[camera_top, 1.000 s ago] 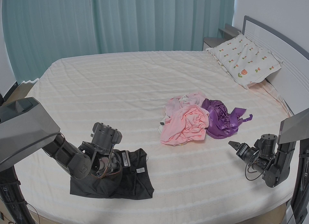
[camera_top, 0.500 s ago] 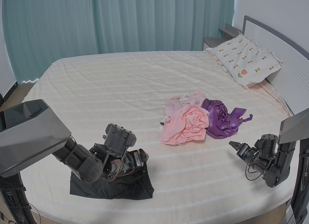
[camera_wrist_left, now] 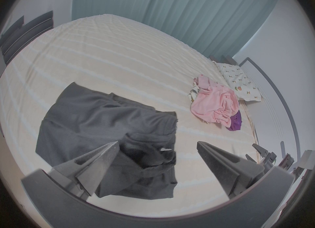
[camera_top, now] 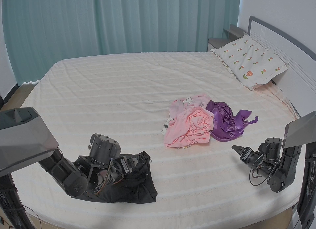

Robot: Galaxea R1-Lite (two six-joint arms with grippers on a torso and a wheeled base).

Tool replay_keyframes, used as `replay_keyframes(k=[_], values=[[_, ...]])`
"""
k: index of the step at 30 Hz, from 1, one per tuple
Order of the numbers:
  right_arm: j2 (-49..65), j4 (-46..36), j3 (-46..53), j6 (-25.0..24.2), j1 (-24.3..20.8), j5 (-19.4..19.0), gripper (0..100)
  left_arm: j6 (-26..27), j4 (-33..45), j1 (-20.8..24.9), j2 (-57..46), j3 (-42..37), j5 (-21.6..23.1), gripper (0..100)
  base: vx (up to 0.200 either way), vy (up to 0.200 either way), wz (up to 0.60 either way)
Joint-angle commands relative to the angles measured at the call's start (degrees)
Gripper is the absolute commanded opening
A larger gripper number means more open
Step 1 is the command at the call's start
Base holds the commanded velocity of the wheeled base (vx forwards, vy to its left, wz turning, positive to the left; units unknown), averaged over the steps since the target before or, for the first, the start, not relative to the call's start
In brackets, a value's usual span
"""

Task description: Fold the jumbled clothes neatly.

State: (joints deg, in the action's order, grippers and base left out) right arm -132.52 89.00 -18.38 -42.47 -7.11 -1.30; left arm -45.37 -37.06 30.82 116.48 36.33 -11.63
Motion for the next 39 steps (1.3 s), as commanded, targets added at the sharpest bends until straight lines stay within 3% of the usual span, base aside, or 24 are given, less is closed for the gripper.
replay_keyframes(k=[1, 5, 22, 28, 39], values=[[-0.2, 0.6, -0.1, 0.1, -1.4, 0.1, 100, -0.6, -2.0, -1.8, -0.3, -3.7, 0.0, 100, 0.0, 0.0, 0.0], [-0.6, 0.6, -0.2, 0.1, -1.9, 0.2, 100, -0.6, -2.1, -3.0, 0.9, -4.0, 2.0, 100, 0.0, 0.0, 0.0], [-1.1, 0.6, -0.3, 0.2, -2.3, 0.2, 100, -1.4, -8.0, -3.6, 3.6, -7.2, 2.1, 100, 0.0, 0.0, 0.0], [-1.1, 0.6, -0.4, 0.2, -4.6, 0.4, 100, -1.3, -10.9, -5.1, 3.6, -9.2, 3.1, 100, 0.0, 0.2, 0.0], [-1.2, 0.6, -0.4, 0.0, -4.6, 0.2, 100, -1.4, -13.3, -5.1, 3.2, -10.4, 3.0, 100, 0.0, 0.036, 0.0]])
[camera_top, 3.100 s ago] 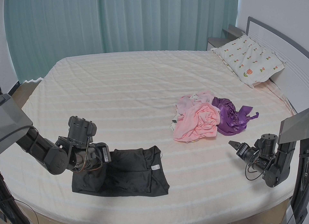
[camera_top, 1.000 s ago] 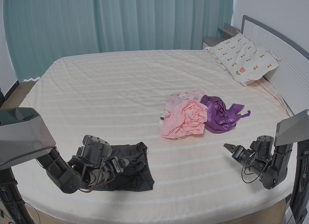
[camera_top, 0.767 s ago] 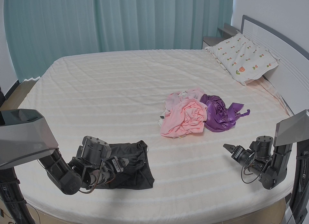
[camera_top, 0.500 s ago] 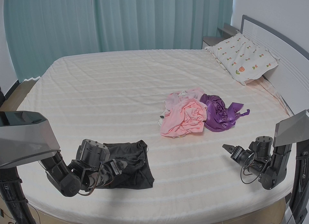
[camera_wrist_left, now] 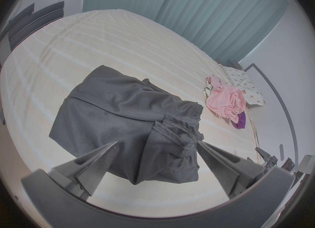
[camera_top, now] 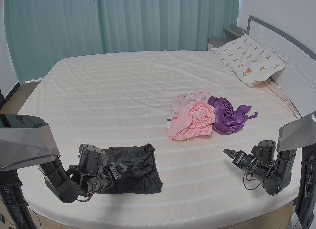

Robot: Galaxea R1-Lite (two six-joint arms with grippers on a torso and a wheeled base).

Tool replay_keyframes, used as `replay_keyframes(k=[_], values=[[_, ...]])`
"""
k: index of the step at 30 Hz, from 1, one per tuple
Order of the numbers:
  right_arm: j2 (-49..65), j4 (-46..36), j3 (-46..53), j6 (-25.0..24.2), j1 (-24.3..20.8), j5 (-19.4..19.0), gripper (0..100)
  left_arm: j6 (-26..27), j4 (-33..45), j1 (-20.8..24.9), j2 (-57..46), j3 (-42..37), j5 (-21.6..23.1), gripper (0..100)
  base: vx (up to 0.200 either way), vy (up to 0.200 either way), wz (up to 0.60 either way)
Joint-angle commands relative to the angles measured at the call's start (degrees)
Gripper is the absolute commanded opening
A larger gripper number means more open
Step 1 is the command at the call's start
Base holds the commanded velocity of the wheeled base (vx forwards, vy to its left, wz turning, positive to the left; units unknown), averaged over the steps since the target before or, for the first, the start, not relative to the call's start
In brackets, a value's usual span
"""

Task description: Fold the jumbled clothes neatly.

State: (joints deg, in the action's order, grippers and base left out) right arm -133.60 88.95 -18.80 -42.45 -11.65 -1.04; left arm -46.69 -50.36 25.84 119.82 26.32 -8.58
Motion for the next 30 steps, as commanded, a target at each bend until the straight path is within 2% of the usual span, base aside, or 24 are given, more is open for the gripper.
replay_keyframes(k=[1, 11, 15, 22, 25, 30], values=[[-0.1, 0.6, 0.0, 0.0, 0.0, 0.0, 100, -0.1, 0.0, -0.1, 0.0, -0.5, 0.0, 100, 0.0, 0.2, 0.0], [0.4, 0.6, 0.0, 0.5, -1.6, 0.2, 100, -0.1, -0.1, -1.6, -1.3, -2.6, 0.1, 100, 0.0, 0.2, 0.0], [0.7, 0.6, -0.1, 1.0, -3.6, 0.4, 100, 0.0, -0.1, -2.5, -2.3, -3.3, 0.1, 100, 0.0, 0.2, 0.0], [0.8, -1.4, -3.3, 4.5, -9.6, 1.4, 100, 0.1, -0.3, -5.4, -2.3, -3.5, 1.8, 100, 0.0, 0.2, 0.0], [1.1, -5.5, -6.2, 5.5, -12.1, 3.1, 100, 0.1, -0.3, -7.0, -2.1, -3.0, 3.1, 100, 0.0, 0.2, 0.0], [1.3, -10.6, -9.9, 6.3, -15.9, 3.7, 100, 0.0, -0.3, -7.9, -2.0, -2.8, 4.2, 100, 0.0, 0.2, 0.0]])
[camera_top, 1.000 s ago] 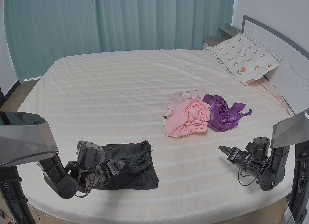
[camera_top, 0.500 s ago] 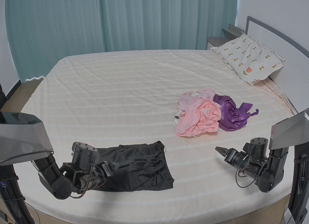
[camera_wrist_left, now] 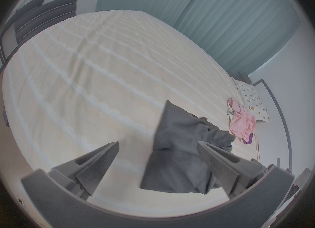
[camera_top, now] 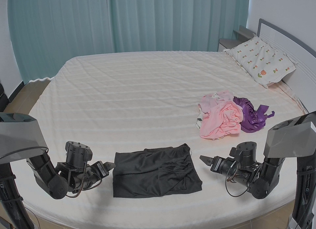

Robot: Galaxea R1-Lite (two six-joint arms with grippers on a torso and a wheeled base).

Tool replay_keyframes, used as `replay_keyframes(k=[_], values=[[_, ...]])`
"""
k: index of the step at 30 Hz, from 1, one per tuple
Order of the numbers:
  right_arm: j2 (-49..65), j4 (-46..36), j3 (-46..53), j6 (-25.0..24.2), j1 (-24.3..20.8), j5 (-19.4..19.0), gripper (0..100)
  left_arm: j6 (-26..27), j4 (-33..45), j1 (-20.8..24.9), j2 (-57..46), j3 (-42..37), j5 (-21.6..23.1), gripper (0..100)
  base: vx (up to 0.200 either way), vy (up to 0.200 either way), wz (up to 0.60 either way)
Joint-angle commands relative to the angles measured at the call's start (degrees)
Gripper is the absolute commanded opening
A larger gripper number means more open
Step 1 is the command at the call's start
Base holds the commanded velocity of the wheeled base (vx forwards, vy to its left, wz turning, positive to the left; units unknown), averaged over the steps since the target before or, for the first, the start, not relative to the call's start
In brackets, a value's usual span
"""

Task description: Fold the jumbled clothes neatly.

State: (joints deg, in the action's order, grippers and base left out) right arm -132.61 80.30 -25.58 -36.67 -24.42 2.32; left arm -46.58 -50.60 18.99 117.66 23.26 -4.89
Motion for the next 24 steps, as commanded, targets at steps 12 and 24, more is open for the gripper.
replay_keyframes(k=[12, 24], values=[[-0.1, -21.0, -15.9, 5.3, -8.5, 7.3, 100, 0.1, 0.0, -1.9, 2.0, 0.9, 1.7, 100, 0.0, 0.167, 0.0], [-3.4, -24.5, -16.6, 13.5, -8.5, 12.6, 100, 0.3, -4.6, -1.9, 5.0, 0.1, 1.5, 100, 0.0, 0.0, 0.0]])
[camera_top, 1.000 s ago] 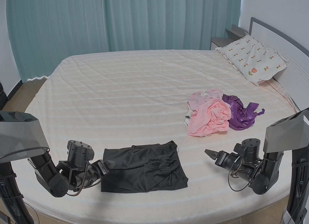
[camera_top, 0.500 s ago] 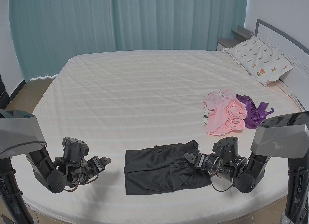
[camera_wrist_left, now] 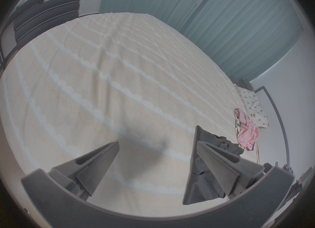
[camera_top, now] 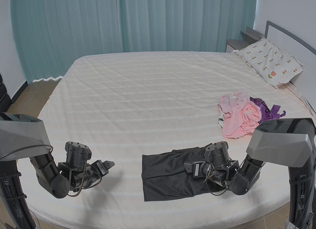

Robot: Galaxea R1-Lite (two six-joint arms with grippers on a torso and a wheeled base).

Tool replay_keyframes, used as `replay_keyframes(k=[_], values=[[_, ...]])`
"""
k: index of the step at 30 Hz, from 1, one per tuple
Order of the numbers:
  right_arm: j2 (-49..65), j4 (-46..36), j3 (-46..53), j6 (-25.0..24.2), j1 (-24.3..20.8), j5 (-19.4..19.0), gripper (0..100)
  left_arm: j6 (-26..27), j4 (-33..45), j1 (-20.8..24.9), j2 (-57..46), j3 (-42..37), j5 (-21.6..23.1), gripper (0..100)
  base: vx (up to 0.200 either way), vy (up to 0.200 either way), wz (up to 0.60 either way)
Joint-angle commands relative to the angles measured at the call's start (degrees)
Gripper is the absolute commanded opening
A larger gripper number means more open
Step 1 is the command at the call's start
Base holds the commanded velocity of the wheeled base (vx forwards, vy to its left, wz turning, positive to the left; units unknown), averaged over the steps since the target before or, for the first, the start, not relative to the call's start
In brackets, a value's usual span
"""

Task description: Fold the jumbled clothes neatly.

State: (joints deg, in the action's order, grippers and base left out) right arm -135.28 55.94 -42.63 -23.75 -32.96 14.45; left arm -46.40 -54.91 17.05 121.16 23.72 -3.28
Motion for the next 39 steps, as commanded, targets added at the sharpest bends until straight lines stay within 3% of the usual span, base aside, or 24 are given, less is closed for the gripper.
replay_keyframes(k=[1, 6, 14, 20, 26, 33, 36, 39], values=[[-0.2, -0.1, 1.0, 1.2, 0.1, 1.1, 100, 0.1, -0.3, 0.0, 1.7, -0.3, -0.1, 100, 0.0, 0.0, 0.0], [0.9, -1.4, 3.4, 5.0, 2.1, 4.0, 100, 0.2, -0.4, 0.0, 1.8, -0.3, -0.1, 100, 0.0, 0.0, 0.0], [4.1, 0.5, 11.4, 5.2, 5.7, 3.7, 100, 0.2, -0.4, 0.0, 1.9, -0.3, -0.1, 100, 0.0, 0.0, 0.0], [4.8, 7.4, 18.9, 5.4, 9.4, 2.9, 100, 0.2, -0.4, -0.1, 2.1, -0.3, -0.2, 100, 0.0, 0.0, 0.0], [5.4, 13.8, 28.0, 5.8, 12.0, -1.4, 100, 0.3, -0.4, 0.0, 2.1, -0.3, -0.2, 100, 0.0, 0.0, 0.0], [6.9, 18.7, 33.1, 8.0, 16.1, -2.8, 100, 0.3, -0.4, 0.0, 2.1, -0.3, -0.2, 100, 0.0, 0.0, 0.0], [10.3, 23.6, 35.6, 7.7, 16.2, -8.6, 100, 0.3, -0.4, 0.0, 2.1, -0.3, -0.2, 100, 0.0, 0.0, 0.0], [10.3, 23.9, 34.8, 7.5, 15.2, -9.7, 100, 0.2, -0.4, 0.1, 2.1, -0.6, -0.1, 100, 0.0, 0.0, 0.0]])
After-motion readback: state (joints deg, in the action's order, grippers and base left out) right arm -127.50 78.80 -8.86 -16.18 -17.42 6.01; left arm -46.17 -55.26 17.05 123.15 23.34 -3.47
